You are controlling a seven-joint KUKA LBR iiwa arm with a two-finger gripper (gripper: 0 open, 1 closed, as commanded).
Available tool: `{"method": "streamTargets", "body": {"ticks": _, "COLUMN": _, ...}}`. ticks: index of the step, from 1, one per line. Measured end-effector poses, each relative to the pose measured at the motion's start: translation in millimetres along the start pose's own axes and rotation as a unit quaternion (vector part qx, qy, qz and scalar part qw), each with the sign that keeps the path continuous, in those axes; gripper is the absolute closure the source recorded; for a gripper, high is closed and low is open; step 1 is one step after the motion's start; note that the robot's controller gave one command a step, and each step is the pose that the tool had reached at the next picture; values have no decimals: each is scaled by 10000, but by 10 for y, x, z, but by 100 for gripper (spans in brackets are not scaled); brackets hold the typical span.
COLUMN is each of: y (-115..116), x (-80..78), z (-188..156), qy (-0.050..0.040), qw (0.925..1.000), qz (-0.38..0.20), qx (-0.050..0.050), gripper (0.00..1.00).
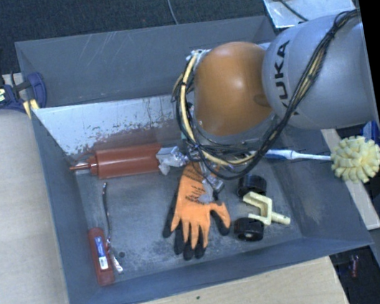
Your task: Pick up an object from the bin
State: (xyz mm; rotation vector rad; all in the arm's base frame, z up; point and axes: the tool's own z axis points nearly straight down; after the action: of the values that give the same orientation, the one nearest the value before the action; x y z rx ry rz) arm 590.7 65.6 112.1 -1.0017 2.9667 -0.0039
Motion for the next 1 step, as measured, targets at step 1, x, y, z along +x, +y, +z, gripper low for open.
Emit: {"method": "streamTargets", "body": {"ticks": 1, "y": -58, "x": 292, "z": 63, "qy": 44, "qw": 9940, "qz": -1092, "qx": -37, "gripper": 0}}
